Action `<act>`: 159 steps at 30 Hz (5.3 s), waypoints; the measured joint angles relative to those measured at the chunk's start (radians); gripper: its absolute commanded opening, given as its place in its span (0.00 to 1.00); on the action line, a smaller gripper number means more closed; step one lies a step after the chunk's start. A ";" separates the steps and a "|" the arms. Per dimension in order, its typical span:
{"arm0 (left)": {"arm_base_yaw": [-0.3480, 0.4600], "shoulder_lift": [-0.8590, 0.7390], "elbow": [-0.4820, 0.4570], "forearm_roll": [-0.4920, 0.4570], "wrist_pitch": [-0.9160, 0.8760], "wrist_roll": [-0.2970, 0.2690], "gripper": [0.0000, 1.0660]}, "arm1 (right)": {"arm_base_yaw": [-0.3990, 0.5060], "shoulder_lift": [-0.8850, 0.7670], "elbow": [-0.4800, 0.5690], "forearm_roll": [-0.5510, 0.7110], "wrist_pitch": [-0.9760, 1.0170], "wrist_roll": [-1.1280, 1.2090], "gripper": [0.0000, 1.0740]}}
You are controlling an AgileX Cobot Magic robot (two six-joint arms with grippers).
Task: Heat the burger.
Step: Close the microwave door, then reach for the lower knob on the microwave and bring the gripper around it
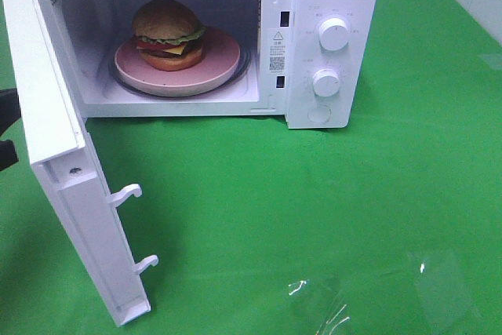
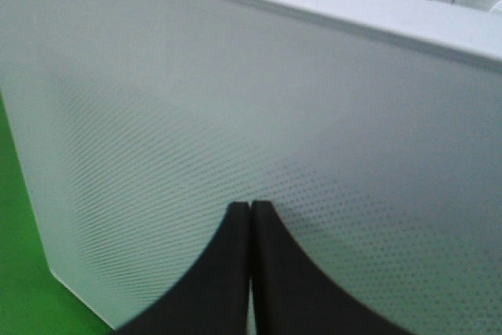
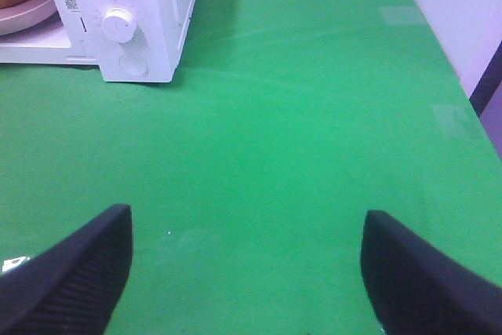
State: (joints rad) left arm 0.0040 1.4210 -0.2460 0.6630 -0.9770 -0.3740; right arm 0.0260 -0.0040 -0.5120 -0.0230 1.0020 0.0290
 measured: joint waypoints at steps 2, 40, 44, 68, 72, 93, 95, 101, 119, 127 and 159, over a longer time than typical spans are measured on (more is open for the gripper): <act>-0.012 0.010 -0.003 -0.009 0.000 0.002 0.00 | 0.000 0.000 0.000 0.000 0.000 0.000 0.71; -0.516 0.333 -0.322 -0.572 0.017 0.208 0.00 | 0.000 0.000 0.000 0.000 0.000 0.000 0.71; -0.551 0.369 -0.368 -0.613 0.023 0.223 0.00 | 0.000 0.000 0.000 0.000 0.000 0.000 0.71; -0.648 0.539 -0.629 -0.830 0.058 0.285 0.00 | 0.000 0.000 0.000 0.001 0.000 0.000 0.71; -0.660 0.566 -0.677 -0.817 0.069 0.291 0.00 | 0.000 0.000 0.000 0.001 0.000 0.000 0.71; -0.683 0.647 -0.841 -0.818 0.177 0.346 0.00 | 0.000 0.000 0.000 0.001 0.000 0.000 0.70; -0.686 0.650 -0.848 -0.814 0.185 0.350 0.00 | 0.000 0.000 0.000 0.001 0.000 0.000 0.70; -0.688 0.652 -0.852 -0.815 0.193 0.374 0.00 | 0.000 0.000 0.000 0.001 0.000 0.000 0.70; -0.766 0.567 -0.869 -0.922 0.537 0.484 0.11 | 0.000 0.000 0.000 0.001 0.000 0.000 0.70; -0.769 0.491 -0.869 -0.933 0.845 0.486 0.68 | 0.000 0.000 0.000 0.001 0.000 0.000 0.70; -0.501 0.039 -0.873 -0.746 2.013 0.381 0.77 | 0.000 0.000 0.000 0.001 0.000 0.000 0.68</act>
State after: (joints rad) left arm -0.4970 1.4600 -1.1190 -0.0830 1.0360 0.0070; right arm 0.0260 -0.0040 -0.5120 -0.0220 1.0020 0.0290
